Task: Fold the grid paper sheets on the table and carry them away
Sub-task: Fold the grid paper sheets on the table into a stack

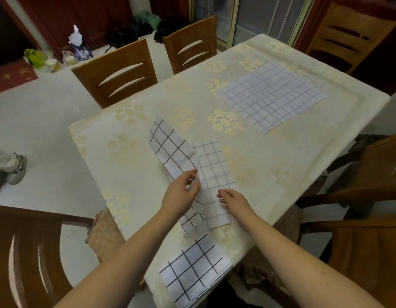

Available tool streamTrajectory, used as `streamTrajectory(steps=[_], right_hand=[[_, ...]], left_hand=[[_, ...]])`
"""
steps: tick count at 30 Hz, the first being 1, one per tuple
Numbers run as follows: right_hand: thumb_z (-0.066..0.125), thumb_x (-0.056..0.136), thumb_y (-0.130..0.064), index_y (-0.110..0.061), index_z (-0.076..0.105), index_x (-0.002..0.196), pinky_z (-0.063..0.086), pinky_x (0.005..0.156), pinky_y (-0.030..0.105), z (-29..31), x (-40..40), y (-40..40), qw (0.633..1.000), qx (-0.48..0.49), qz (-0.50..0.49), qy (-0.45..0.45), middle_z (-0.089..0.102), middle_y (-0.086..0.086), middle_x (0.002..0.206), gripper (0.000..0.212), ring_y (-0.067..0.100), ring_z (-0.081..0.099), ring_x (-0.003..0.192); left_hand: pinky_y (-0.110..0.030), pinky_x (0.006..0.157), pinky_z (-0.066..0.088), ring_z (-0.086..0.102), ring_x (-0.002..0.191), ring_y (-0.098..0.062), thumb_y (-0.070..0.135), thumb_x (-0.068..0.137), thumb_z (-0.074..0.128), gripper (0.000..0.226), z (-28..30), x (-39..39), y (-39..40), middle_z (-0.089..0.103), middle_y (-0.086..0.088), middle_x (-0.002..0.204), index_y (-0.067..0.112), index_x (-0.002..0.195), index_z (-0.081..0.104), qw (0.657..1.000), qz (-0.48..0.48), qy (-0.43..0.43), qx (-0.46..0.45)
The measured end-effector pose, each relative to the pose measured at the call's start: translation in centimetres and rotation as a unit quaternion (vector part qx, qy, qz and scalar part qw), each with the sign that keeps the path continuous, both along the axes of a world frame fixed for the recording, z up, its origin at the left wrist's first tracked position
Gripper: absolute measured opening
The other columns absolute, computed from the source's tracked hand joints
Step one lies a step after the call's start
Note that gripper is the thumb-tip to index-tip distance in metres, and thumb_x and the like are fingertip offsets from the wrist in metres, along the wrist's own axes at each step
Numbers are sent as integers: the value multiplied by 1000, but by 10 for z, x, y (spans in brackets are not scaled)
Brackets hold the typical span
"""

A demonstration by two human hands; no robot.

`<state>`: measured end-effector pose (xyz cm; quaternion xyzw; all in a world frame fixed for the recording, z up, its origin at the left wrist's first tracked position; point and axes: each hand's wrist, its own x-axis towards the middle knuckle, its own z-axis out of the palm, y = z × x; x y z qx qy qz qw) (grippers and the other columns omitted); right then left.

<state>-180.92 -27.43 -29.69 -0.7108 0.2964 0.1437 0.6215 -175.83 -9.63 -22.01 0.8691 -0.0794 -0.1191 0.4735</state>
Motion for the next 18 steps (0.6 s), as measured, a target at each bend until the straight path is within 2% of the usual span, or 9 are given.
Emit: streamTrajectory(steps=[3,6,8,11,14,16,18], right_hand=[[47,100,-24,-16,63,111,50,84,28,0,8,-17,999,19,-21,-16,69,3,108,21,15,65,97],[46,100,-23,-15,64,108,48,77,27,-4,17,-33,999,24,-37,-22,70,6,105,21,16,67,91],[47,100,-23,-17,65,105,52,81,30,-6,23,-41,998,27,-47,-22,71,7,104,20,17,69,90],[46,99,-23,-17,65,103,53,88,38,-9,30,-51,998,21,-53,-18,70,7,101,20,19,68,90],[47,98,-22,-20,65,100,52,87,43,-10,38,-58,999,-15,-42,-16,69,9,99,19,21,64,87],[47,98,-21,-22,63,101,53,82,41,-11,44,-60,999,-34,-42,-9,69,6,99,17,20,63,86],[47,98,-22,-20,61,104,54,69,34,-12,49,-63,997,-49,-58,7,69,3,97,15,17,64,80]], left_hand=[[-32,89,50,59,107,-7,31,95,52,24,-18,0,-31,62,11,124,22,115,60,998,-28,-8,55],[-31,84,48,59,107,-14,30,95,51,27,-30,0,-58,61,6,120,18,117,60,992,-63,-12,108],[-32,82,49,59,103,-17,30,94,52,22,-38,-1,-69,62,3,116,17,110,61,988,-82,-13,132],[-33,82,49,59,101,-17,31,92,53,13,-53,-1,-82,62,3,113,20,98,59,983,-105,2,150],[-30,80,48,59,96,-13,33,92,53,17,-62,-1,-90,62,6,110,23,103,59,982,-118,21,143],[-27,81,47,58,97,-11,35,94,52,19,-66,-1,-90,60,8,114,24,107,60,982,-120,29,144],[-29,86,49,57,101,-10,35,95,51,21,-69,1,-82,59,8,115,24,111,60,985,-99,45,137]])
